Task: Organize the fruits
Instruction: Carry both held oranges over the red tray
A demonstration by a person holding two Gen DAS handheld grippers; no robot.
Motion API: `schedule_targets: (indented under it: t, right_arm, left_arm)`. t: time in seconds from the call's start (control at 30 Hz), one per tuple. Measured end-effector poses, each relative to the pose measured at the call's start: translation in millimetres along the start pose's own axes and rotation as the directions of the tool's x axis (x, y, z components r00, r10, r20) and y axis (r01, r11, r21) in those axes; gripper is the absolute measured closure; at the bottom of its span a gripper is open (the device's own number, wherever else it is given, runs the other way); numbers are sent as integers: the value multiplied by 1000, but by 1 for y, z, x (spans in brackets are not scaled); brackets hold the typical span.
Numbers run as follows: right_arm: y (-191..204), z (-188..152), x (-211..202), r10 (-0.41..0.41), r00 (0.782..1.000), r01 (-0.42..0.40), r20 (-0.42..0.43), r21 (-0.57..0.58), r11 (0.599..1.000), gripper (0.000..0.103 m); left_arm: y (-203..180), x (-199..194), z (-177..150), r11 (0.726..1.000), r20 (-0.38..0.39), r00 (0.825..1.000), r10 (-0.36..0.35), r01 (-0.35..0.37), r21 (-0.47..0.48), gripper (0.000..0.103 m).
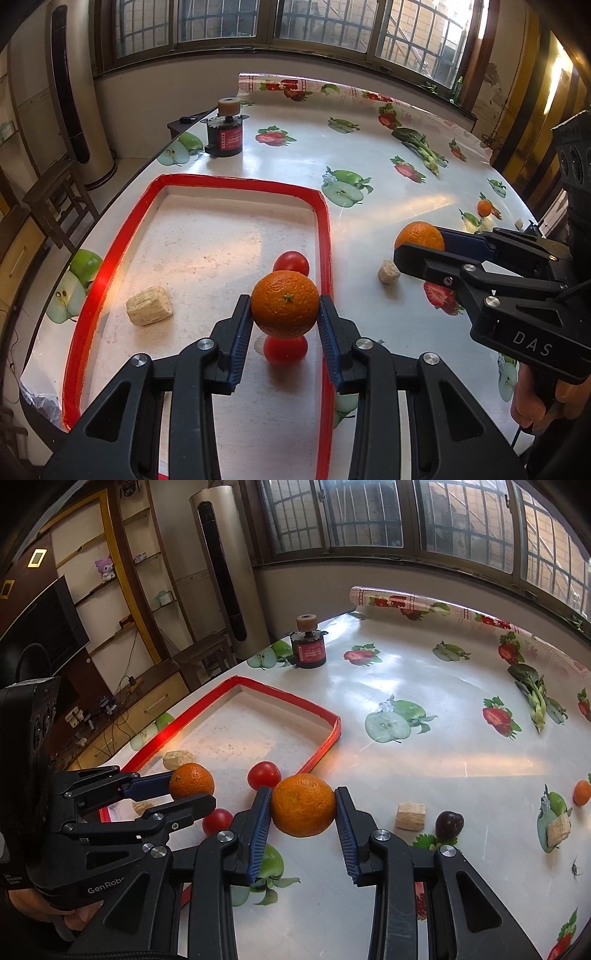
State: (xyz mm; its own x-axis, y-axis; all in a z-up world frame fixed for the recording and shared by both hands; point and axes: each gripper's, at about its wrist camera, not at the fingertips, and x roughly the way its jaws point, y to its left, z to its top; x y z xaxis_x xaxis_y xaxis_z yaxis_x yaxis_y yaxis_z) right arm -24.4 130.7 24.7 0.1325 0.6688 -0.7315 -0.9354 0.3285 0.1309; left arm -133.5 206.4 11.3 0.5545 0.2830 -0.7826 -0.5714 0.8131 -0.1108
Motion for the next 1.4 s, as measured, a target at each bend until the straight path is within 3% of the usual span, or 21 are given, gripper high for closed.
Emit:
schedule_targets:
  t: [1.4]
  right_arm:
    - [17,54,105,42,995,-44,-87,-22,999,68]
  left_arm:
    - [93,50,34,986,-74,991,113,-121,-114,70]
